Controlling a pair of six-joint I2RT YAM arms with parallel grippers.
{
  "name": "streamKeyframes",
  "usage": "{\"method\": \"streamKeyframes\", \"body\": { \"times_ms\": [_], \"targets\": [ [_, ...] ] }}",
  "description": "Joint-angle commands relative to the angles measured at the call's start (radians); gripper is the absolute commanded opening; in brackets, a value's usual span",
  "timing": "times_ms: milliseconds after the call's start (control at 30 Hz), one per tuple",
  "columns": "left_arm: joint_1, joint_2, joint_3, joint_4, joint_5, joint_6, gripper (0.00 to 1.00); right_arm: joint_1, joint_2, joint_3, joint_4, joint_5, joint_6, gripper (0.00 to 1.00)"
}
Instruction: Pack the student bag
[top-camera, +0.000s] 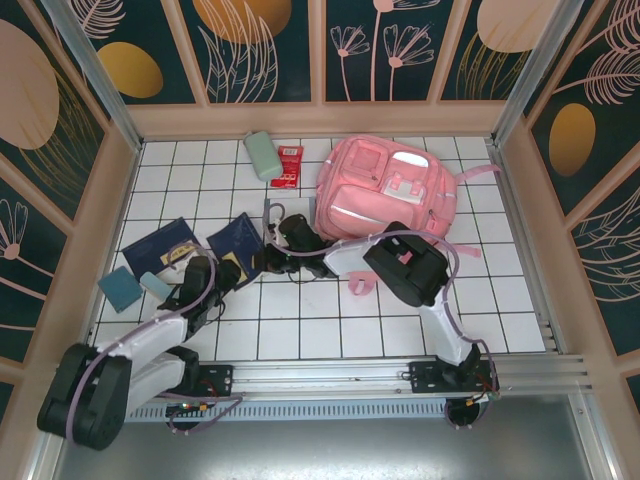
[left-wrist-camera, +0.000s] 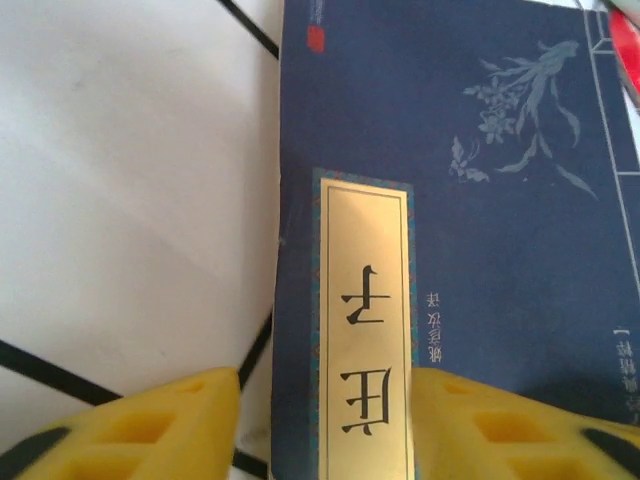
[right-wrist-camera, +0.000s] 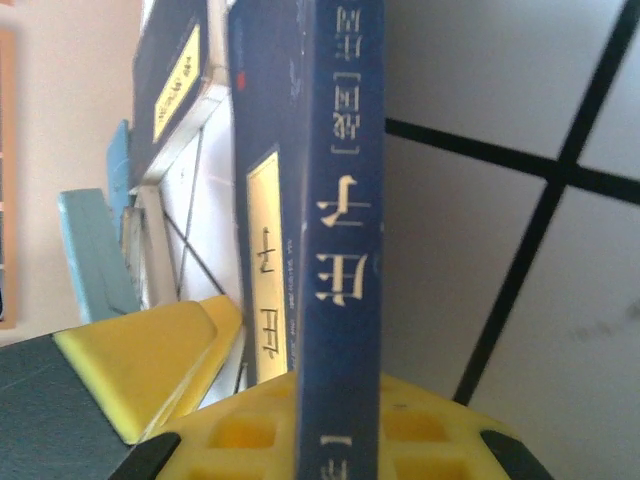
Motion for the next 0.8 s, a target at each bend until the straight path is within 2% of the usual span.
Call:
{"method": "streamKeyframes", "body": {
  "times_ms": [0,133,200,233,433,567,767],
  "targets": [
    [-0.003,-0.102,-0.027,0.048,0.106,-0.008,0.61,-0.023,-0.146,-0.061,0.198,-0.028,0.019,0.00],
    [-0.003,-0.138,-0.030,0.189,0.183,-0.049,0.62,-0.046,-0.262,-0.150,0.273,-0.030,0.028,0.00],
    [-0.003,-0.108,-0.020,0.269,0.221,-0.067,0.63,-0.060,-0.312,-0.192,0.301,-0.035,0.032,0.00],
    [-0.002,-0.086,-0.013,0.307,0.239,-0.079,0.67,-0.068,-0.338,-0.211,0.315,-0.042,0.037,0.00],
    [-0.002,0.051,0.005,0.617,0.377,-0.151,0.67,-0.116,-0.425,-0.307,0.387,-0.081,0.084,0.00],
    [-0.003,0.085,0.016,0.747,0.437,-0.172,0.67,-0.126,-0.446,-0.344,0.420,-0.094,0.107,0.00],
    [-0.004,0.115,0.038,0.815,0.500,-0.188,0.57,-0.128,-0.448,-0.348,0.435,-0.108,0.111,0.00]
  ]
}}
